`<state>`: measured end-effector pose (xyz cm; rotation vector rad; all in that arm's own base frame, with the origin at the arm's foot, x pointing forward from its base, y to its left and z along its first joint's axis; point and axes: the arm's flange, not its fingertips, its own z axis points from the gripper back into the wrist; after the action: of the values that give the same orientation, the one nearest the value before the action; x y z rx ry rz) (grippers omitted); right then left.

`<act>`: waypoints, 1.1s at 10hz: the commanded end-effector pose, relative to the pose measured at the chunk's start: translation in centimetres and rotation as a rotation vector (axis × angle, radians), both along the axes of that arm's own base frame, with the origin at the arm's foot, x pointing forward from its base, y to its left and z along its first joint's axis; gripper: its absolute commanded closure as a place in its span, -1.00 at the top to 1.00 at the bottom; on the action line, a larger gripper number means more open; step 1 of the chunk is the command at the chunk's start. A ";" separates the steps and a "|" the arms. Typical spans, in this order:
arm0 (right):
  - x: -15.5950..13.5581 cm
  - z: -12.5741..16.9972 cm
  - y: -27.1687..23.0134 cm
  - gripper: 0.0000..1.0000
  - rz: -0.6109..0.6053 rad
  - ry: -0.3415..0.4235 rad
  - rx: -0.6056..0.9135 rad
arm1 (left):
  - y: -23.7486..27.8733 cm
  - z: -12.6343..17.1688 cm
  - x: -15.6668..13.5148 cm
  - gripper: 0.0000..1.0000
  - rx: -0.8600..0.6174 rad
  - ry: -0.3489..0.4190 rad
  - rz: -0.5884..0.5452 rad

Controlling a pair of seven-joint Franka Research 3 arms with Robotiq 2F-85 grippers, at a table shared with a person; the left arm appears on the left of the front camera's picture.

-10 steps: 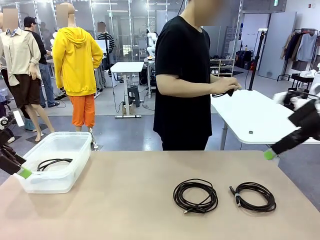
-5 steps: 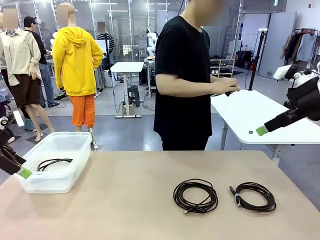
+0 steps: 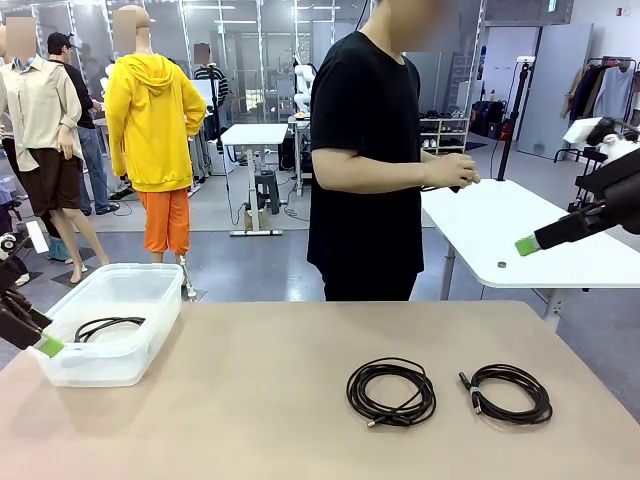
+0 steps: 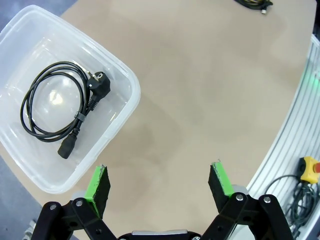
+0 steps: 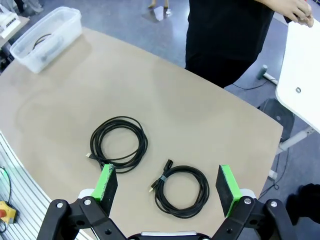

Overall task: Organize and store the cables.
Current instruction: Place the Power Cable into the Organizing box.

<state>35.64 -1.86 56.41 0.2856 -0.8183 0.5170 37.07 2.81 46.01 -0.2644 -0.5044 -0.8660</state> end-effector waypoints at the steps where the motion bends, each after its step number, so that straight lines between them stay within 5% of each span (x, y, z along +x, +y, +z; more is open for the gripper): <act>1: -5.9 -4.4 -1.4 1.00 0.072 0.029 0.020 | -0.2 -0.1 -0.1 1.00 0.014 0.009 0.018; 4: -8.8 -3.3 -4.3 1.00 0.065 0.055 -0.055 | -0.2 -0.1 -0.1 1.00 0.014 0.009 0.018; 8: -10.0 -5.5 -7.2 1.00 0.176 0.076 -0.083 | -0.2 -0.1 -0.1 1.00 0.014 0.009 0.018; 9: -6.9 0.6 -7.5 1.00 0.118 0.065 -0.084 | -0.2 -0.1 -0.1 1.00 0.014 0.009 0.018; 11: -6.9 0.6 -7.5 1.00 0.118 0.065 -0.084 | -0.2 -0.1 -0.1 1.00 0.014 0.009 0.018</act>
<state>28.53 -9.75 56.79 0.2826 -0.7127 0.6744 37.07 2.82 46.01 -0.2644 -0.5043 -0.8660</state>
